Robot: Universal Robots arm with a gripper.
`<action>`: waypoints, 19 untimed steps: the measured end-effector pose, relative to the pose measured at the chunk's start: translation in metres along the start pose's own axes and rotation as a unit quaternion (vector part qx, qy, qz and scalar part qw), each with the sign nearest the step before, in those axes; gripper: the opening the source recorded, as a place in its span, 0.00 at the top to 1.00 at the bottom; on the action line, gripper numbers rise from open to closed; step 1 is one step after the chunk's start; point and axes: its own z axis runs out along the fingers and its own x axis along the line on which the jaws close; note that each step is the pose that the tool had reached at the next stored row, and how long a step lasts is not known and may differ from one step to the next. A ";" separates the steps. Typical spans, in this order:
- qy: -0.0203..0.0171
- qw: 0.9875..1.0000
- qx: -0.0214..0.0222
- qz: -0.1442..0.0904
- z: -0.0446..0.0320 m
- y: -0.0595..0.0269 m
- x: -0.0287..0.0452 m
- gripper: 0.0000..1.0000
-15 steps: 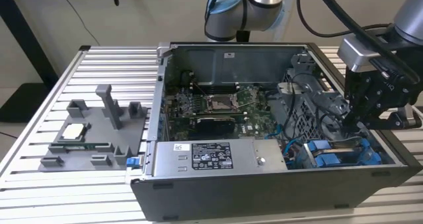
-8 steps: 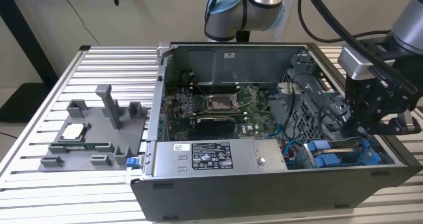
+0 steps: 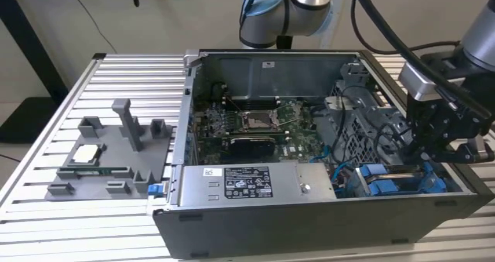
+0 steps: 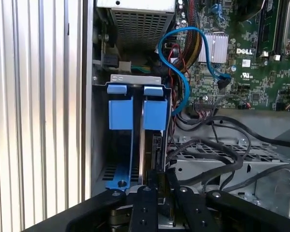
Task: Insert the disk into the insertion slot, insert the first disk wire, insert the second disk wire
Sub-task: 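Insert the first disk wire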
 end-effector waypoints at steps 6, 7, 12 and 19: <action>0.000 1.000 0.000 0.000 0.0035 0.0001 0.0007 0.81; 0.000 1.000 0.000 0.001 0.0040 0.0000 0.0009 0.81; 0.000 1.000 0.000 0.001 0.0052 -0.0016 0.0012 0.81; 0.000 1.000 0.000 0.001 0.0067 -0.0019 0.0013 0.81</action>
